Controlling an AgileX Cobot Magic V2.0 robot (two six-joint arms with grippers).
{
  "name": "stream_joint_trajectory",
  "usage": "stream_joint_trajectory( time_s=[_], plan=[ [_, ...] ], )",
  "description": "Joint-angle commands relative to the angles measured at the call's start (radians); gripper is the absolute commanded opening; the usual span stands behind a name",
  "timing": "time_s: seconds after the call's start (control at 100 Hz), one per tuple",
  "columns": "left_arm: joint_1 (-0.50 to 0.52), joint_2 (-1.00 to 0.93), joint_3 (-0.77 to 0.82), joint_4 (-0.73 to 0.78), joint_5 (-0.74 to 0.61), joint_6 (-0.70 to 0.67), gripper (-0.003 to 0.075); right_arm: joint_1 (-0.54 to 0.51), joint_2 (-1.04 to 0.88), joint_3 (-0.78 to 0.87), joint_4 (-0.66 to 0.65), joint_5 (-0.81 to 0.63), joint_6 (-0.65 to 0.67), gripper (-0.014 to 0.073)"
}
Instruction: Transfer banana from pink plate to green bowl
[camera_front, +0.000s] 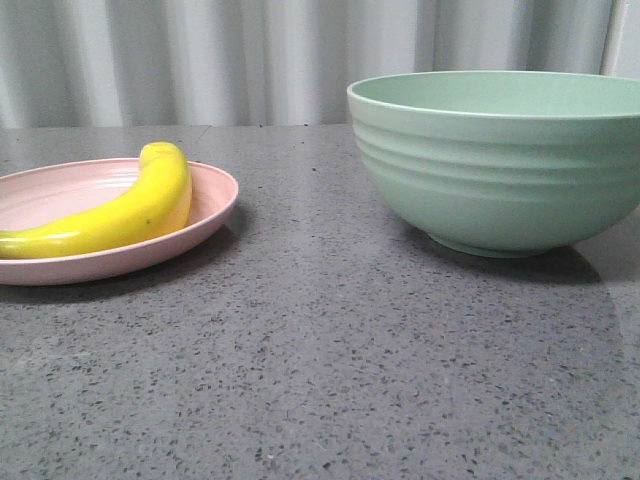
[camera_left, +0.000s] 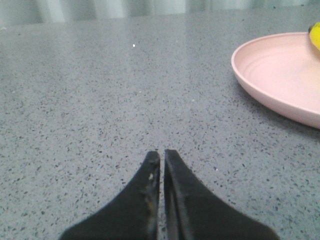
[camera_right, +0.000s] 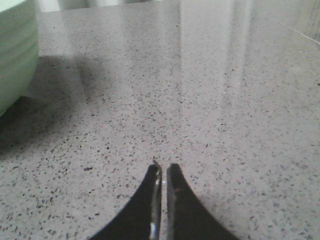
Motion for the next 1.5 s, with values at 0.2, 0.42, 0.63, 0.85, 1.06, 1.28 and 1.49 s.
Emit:
stream_joint_trajectory(
  time_s=[0.2,0.42,0.63,0.85,1.06,1.28,1.49],
  plan=[
    [-0.002,-0.031,0.025,-0.008,-0.121,-0.006,-0.0019,-0.005,-0.018,0.025,-0.021,-0.19,-0.005,-0.008],
    [-0.002,-0.031,0.025,-0.017,-0.169,-0.006,-0.0018,-0.005,-0.018,0.025,-0.001,-0.254,-0.003,-0.0079],
    [-0.002,-0.031,0.025,-0.017,-0.257,-0.006,-0.0019,-0.005,-0.018,0.025,-0.001,-0.34,-0.003,-0.0079],
    [-0.002,-0.031,0.018,-0.115,-0.29,-0.008,-0.0019,-0.005,-0.018,0.016,0.031,-0.354,-0.003,-0.0079],
    [-0.002,-0.019,-0.071,-0.126,-0.188,-0.002,-0.0019,-0.001,0.019,-0.092,0.031,-0.209,-0.003,-0.0079],
    [-0.002,0.075,-0.208,-0.051,-0.074,0.0,-0.0019,0.012,0.092,-0.229,0.034,-0.062,-0.003,-0.0079],
    [-0.002,0.168,-0.306,-0.055,-0.063,0.0,-0.0019,0.056,0.195,-0.325,0.051,0.147,-0.003,-0.0079]
  ],
)
